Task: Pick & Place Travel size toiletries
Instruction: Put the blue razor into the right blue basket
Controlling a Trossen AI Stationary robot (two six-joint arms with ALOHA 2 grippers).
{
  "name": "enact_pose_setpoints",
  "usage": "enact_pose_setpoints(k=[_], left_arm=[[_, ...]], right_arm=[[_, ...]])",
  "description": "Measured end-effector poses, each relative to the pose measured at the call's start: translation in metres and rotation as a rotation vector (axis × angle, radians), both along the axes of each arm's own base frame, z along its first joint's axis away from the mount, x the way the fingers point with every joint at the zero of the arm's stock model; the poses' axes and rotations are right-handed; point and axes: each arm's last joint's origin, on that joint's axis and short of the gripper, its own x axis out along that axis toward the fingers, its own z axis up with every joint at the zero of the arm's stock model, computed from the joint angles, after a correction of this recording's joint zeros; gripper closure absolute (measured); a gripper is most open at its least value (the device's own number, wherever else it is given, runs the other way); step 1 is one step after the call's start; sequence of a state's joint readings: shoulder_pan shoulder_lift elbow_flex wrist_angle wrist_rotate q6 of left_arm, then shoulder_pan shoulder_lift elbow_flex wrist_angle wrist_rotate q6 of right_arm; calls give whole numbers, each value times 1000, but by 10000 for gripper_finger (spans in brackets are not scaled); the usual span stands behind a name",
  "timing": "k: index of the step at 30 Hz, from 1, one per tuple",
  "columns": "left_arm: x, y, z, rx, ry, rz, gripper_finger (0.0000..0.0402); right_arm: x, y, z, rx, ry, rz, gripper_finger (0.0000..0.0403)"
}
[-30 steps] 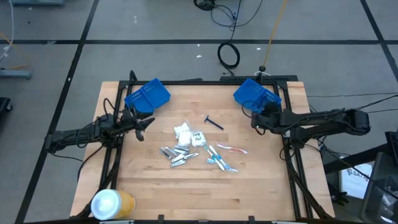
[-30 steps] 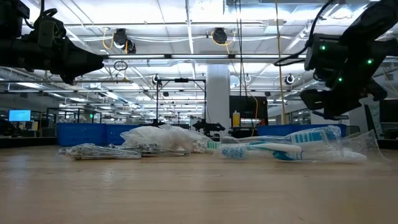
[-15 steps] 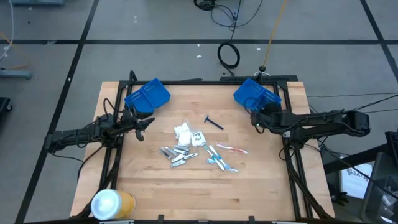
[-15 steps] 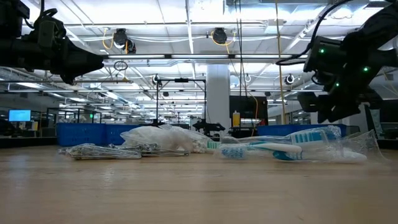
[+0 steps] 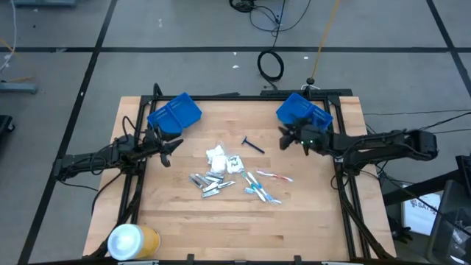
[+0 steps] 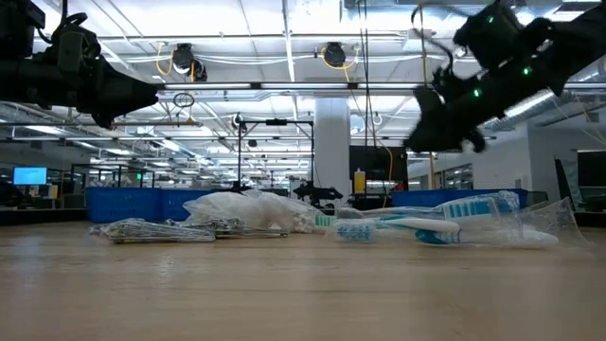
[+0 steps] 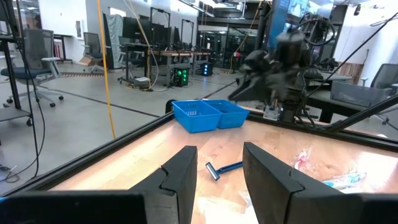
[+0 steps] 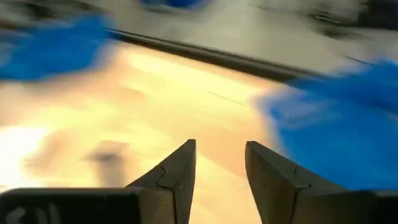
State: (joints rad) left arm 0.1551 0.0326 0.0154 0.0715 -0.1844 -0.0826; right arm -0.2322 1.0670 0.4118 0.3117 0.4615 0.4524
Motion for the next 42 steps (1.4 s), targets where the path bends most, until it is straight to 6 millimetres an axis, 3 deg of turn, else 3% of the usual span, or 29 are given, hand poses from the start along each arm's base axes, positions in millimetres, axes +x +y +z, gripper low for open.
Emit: enact_pose_setpoints(k=[6,10,16,20,24,34,42], left_arm=[[0,0,0,0,0,0,275],[0,0,0,0,0,0,275],[0,0,0,0,0,0,275],[0,0,0,0,0,1,275],[0,0,0,0,-1,0,275],[0,0,0,0,0,0,275],[0,0,0,0,-1,0,275]], right_arm=[[20,23,10,-165,-74,292,264],[33,36,2,-178,-16,366,234],[70,46,5,-194,155,385,168],[96,40,8,-194,350,390,153],[111,26,-4,-196,488,393,160],[119,0,-55,-29,578,434,185],[122,-2,-69,43,583,474,202]])
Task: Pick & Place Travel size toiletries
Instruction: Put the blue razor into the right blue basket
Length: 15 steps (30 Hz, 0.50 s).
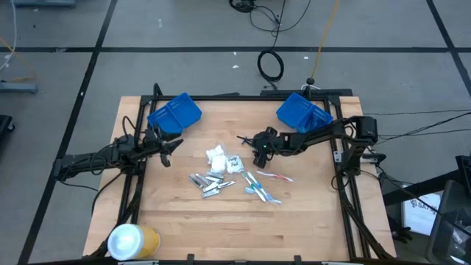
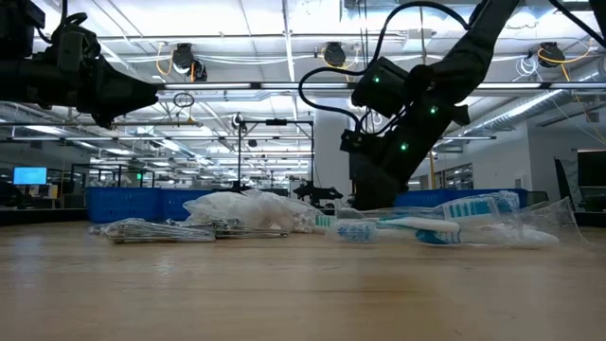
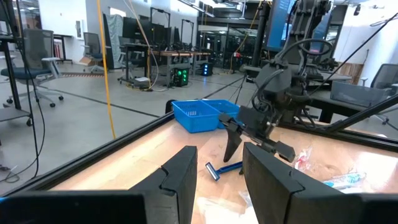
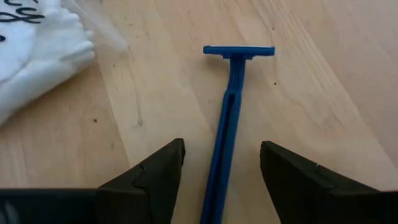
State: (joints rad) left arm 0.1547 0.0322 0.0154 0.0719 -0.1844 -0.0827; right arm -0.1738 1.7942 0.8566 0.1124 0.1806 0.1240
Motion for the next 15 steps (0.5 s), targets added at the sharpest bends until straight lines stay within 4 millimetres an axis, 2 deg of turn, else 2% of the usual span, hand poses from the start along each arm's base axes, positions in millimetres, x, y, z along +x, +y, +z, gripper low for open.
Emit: enact_pose_setpoints(k=[6,15], left_arm=[[0,0,0,0,0,0,275],[0,0,0,0,0,0,275]], right_arm=[[-1,0,0,12,6,-9,243],[-3,1,-2,23,35,-4,345]])
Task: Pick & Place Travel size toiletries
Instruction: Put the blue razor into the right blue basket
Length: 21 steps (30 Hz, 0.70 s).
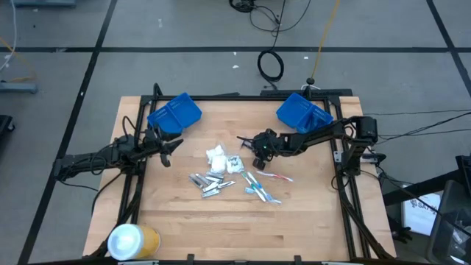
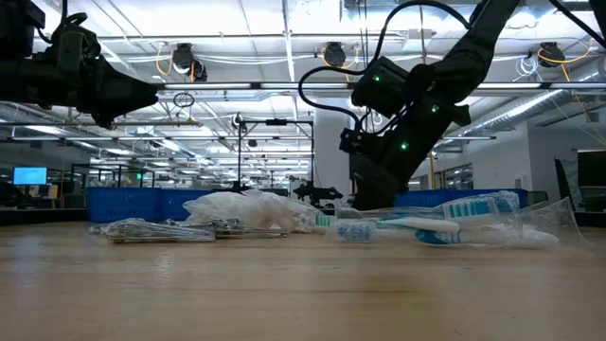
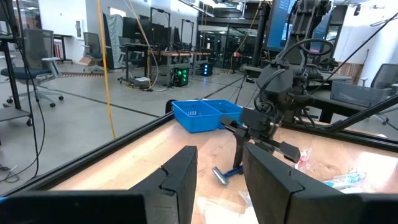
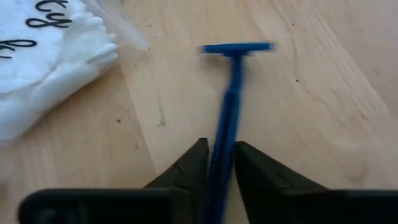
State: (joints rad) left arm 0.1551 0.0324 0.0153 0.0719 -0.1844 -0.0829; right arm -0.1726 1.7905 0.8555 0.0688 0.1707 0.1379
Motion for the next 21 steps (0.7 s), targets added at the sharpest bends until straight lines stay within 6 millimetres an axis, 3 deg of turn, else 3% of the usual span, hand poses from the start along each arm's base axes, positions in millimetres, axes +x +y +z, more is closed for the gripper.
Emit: enact_pose_setpoints(k=[4,10,14,21], left_arm=[[0,0,0,0,0,0,274],[0,0,0,0,0,0,275],[0,0,0,0,0,0,275],[0,0,0,0,1,0,275]], right_arm=[[0,0,0,-4,4,-2,383],[1,-1,4,-8,-36,-10,385],[-2,1,21,-14,-83,-22,385],[-20,2,70,-111,-162,-164,386]])
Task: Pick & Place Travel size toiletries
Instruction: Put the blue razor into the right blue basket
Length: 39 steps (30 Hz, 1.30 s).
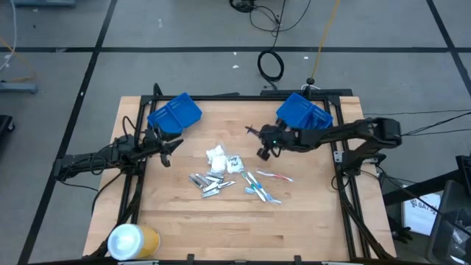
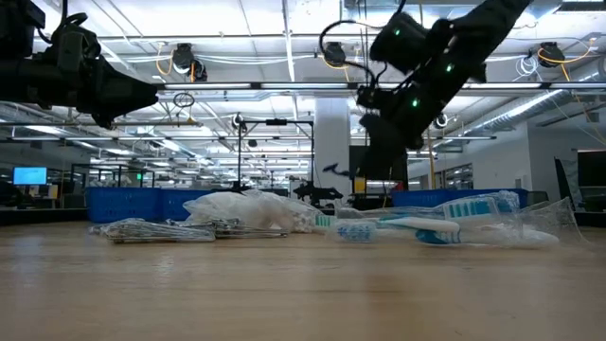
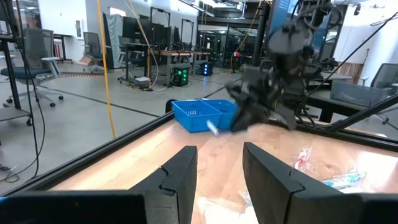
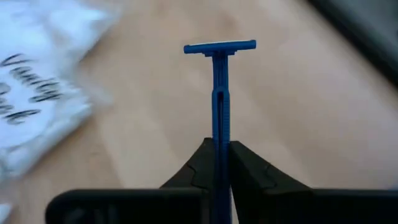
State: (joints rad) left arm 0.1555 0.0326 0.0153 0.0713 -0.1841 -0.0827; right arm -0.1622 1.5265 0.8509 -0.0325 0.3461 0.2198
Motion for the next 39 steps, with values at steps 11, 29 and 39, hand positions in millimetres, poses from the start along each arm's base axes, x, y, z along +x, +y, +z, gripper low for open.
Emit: enact_pose_setpoints(k=[11,29,39], left_arm=[[0,0,0,0,0,-1,275],[0,0,0,0,0,0,275],[0,0,0,0,0,0,275]], right_arm=[[-53,-2,43,-134,-42,-500,377],[-141,-4,-3,-101,-145,-849,383],[-168,-7,-24,-95,-159,-937,370]])
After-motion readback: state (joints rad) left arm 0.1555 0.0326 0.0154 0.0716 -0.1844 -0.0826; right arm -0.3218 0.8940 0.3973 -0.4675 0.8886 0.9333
